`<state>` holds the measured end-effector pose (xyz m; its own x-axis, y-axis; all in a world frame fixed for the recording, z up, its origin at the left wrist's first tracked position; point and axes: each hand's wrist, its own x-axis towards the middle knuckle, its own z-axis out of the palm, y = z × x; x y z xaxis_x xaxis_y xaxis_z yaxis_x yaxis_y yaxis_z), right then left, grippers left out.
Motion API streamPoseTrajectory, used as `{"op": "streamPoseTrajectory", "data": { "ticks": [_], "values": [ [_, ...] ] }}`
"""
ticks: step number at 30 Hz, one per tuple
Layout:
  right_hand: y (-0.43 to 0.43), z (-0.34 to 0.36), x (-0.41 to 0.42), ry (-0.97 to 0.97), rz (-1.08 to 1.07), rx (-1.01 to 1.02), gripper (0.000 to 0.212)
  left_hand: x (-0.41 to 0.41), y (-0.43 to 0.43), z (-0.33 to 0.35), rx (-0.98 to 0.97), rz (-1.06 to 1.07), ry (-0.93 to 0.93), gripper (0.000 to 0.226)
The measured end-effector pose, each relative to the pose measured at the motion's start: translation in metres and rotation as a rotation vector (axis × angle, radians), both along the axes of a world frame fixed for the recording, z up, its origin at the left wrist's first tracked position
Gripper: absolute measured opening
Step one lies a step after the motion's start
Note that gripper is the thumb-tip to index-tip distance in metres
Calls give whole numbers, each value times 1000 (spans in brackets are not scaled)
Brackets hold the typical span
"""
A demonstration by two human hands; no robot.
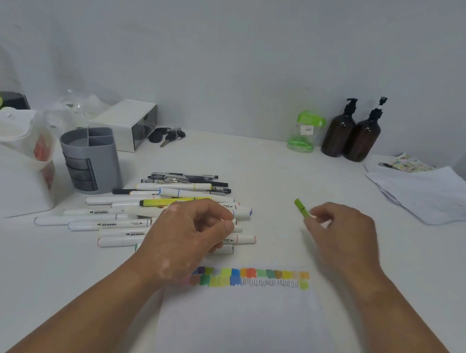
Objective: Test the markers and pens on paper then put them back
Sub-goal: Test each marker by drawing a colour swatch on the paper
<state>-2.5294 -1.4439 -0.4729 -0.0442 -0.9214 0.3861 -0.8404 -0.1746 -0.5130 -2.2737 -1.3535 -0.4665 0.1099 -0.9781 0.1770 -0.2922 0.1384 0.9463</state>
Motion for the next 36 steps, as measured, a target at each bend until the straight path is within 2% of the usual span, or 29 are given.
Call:
{"op": "streamPoseTrajectory", "data": {
  "ticks": [3, 5, 10, 15, 19, 22, 25, 29, 31, 32, 34, 36],
  "values": [
    [16, -1, 32, -15, 335, 29, 13, 0, 1, 1, 0, 1, 6, 12],
    [20, -6, 44, 23, 464, 82, 19, 1, 0, 2, -2, 12, 0, 12],
    [17, -15, 51, 122, 546, 149, 29, 3, 0, 5, -19, 35, -12, 12],
    [16, -16, 55, 157, 561, 120, 18, 1, 2, 7, -19, 67, 8, 10],
    [18, -6, 36, -53, 542, 109, 18, 6, 1, 10, -77, 151, -47, 8],
    [23, 5, 26, -340, 567, 127, 15, 8, 3, 12, -159, 229, -171, 6],
    [31, 16, 28, -636, 643, 165, 13, 2, 7, 14, -185, 135, -325, 6],
    [43, 21, 48, -827, 725, 152, 19, -6, 9, 9, -206, -50, -429, 12],
    [48, 21, 57, -909, 716, 166, 30, -5, 8, 9, -187, -86, -326, 11],
    [49, 20, 59, -922, 714, 195, 36, -5, 7, 10, -157, -90, -195, 11],
    [51, 17, 60, -829, 725, 298, 41, -4, 5, 13, -62, -99, 159, 12],
    [52, 14, 61, -670, 728, 402, 30, -2, 3, 13, 5, -87, 392, 13]
  ]
}}
